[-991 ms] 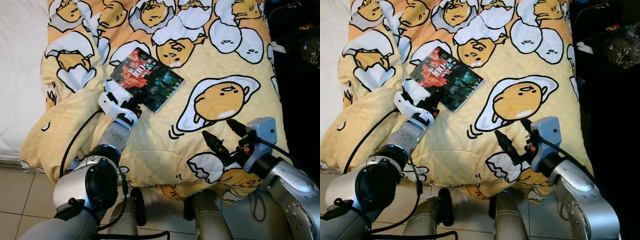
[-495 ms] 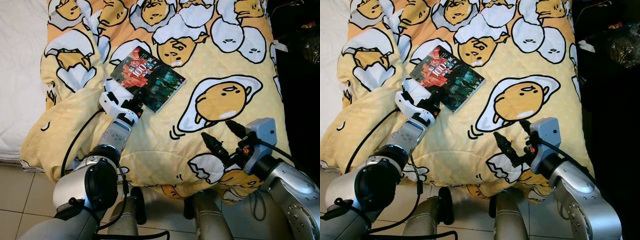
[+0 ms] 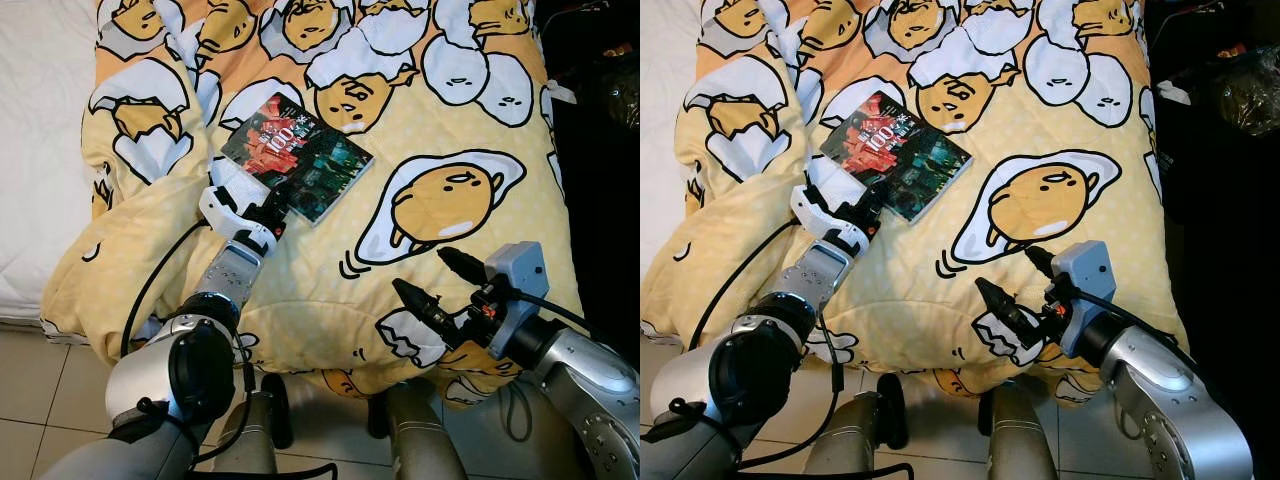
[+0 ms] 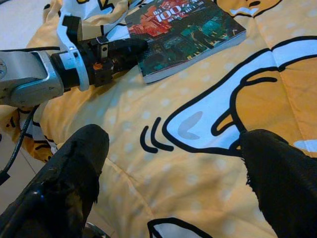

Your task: Clean up the room

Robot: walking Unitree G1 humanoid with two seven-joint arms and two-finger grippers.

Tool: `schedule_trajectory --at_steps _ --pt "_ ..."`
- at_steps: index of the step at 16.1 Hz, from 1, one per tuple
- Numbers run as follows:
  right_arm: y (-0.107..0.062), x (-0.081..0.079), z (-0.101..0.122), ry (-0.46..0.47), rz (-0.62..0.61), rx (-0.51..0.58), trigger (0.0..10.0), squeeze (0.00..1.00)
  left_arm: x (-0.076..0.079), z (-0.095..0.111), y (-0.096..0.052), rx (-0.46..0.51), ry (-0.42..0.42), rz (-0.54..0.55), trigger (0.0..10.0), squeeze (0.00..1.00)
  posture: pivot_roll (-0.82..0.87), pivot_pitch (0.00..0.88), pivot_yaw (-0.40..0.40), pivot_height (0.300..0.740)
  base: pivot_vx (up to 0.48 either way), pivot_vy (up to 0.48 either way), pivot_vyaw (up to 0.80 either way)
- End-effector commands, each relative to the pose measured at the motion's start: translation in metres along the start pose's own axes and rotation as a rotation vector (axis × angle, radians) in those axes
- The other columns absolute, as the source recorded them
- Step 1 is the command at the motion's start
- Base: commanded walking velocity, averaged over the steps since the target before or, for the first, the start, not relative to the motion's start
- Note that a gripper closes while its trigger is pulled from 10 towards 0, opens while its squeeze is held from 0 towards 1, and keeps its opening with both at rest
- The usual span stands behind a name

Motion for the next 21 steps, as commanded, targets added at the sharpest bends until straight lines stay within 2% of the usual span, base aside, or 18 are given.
schedule_trajectory --at_steps 1,3,5,9,11,14,16,17,18,19,20,21 --pt "0.000 -0.002 -0.003 0.005 0.016 -0.003 10.0 0.00 -0.012 -0.002 -0.008 -0.016 -0.001 0.019 0.0 0.00 -0.20 0.376 0.073 0.740 0.000 0.000 0.00" --pt "0.000 -0.002 -0.002 0.002 0.014 -0.001 10.0 0.00 -0.011 0.001 -0.009 -0.015 -0.005 -0.013 0.0 0.00 -0.20 0.374 0.073 0.740 0.000 0.000 0.00" --pt "0.000 0.002 -0.003 -0.003 -0.002 0.001 10.0 0.00 -0.002 0.008 -0.012 -0.063 0.062 -0.145 0.0 0.00 -0.19 0.372 0.071 0.740 0.000 0.000 0.00" --pt "0.003 0.004 -0.003 -0.007 -0.013 0.006 10.0 0.00 0.002 0.024 -0.016 -0.074 0.120 -0.226 0.0 0.00 -0.18 0.365 0.069 0.740 0.000 0.000 0.00" --pt "0.004 0.005 -0.003 -0.010 -0.016 0.010 10.0 0.00 0.009 0.035 -0.020 -0.095 0.142 -0.309 0.0 0.00 -0.18 0.357 0.067 0.740 0.000 0.000 0.00" --pt "0.004 0.012 0.001 0.021 -0.049 0.050 10.0 0.00 0.013 0.044 -0.028 -0.165 0.226 -0.402 0.0 0.00 -0.16 0.332 0.073 0.740 0.000 0.000 0.00" --pt "0.008 0.018 0.005 0.059 -0.070 0.095 10.0 0.00 0.019 0.058 -0.037 -0.202 0.339 -0.475 0.0 0.00 -0.12 0.263 0.084 0.740 0.000 0.000 0.00" --pt "0.010 0.019 0.006 0.066 -0.072 0.105 10.0 0.00 0.021 0.062 -0.038 -0.205 0.361 -0.491 0.0 0.00 -0.11 0.255 0.084 0.740 0.000 0.000 0.00" --pt "0.017 0.024 0.009 0.100 -0.081 0.149 10.0 0.00 0.035 0.078 -0.041 -0.190 0.426 -0.556 0.0 0.00 -0.07 0.188 0.079 0.740 0.000 0.000 0.00" --pt "0.022 0.027 0.010 0.116 -0.085 0.174 10.0 0.00 0.045 0.086 -0.043 -0.178 0.454 -0.596 0.0 0.00 -0.05 0.151 0.073 0.740 0.000 0.000 0.00" --pt "0.025 0.028 0.010 0.127 -0.086 0.187 10.0 0.00 0.051 0.090 -0.045 -0.172 0.470 -0.620 0.0 0.00 -0.05 0.151 0.073 0.740 0.000 0.000 0.00" --pt "0.029 0.029 0.010 0.135 -0.083 0.199 10.0 0.00 0.056 0.092 -0.048 -0.170 0.485 -0.642 0.0 0.00 -0.03 0.106 0.068 0.740 0.000 0.000 0.00"
Point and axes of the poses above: a point about 5 cm out from each wrist's last joint towards the gripper, its own y axis pointing out of the wrist towards the gripper, its own z axis along the axis of the wrist's last joint, x = y × z, the point moved 3 cm from there along y, pointing out of the wrist towards the gripper, and after that the axes turned 4 degrees about -y, right-handed, at the moved point
